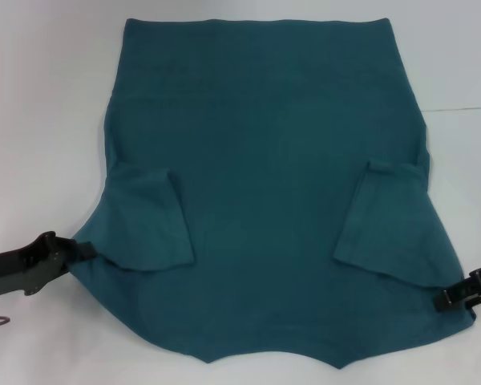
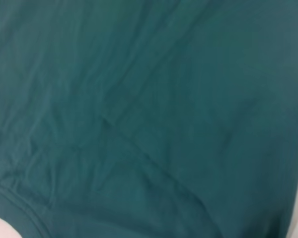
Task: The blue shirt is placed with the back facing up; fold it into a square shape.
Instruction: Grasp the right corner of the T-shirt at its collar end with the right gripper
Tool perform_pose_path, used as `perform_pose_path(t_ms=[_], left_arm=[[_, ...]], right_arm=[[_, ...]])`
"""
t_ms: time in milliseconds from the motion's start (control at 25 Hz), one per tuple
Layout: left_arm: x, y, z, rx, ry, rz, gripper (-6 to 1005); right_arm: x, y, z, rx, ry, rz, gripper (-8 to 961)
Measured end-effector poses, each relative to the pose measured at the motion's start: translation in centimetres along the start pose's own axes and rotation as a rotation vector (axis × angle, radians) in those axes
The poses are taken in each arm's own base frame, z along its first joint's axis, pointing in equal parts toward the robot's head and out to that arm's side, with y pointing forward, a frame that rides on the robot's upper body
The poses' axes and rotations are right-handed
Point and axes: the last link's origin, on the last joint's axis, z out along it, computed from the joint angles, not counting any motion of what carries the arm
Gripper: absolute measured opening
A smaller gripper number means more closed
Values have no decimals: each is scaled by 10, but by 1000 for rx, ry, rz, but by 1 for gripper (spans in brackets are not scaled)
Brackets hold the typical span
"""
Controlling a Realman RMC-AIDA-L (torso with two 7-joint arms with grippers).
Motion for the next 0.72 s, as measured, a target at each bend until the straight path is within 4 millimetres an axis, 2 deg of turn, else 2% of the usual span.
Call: perform_pose_path(t_ms=[720], left_arm=[[-1,-1,1,0,4,-6,5]], right_arm=[[-10,16,8,-38,-6,-30,733]])
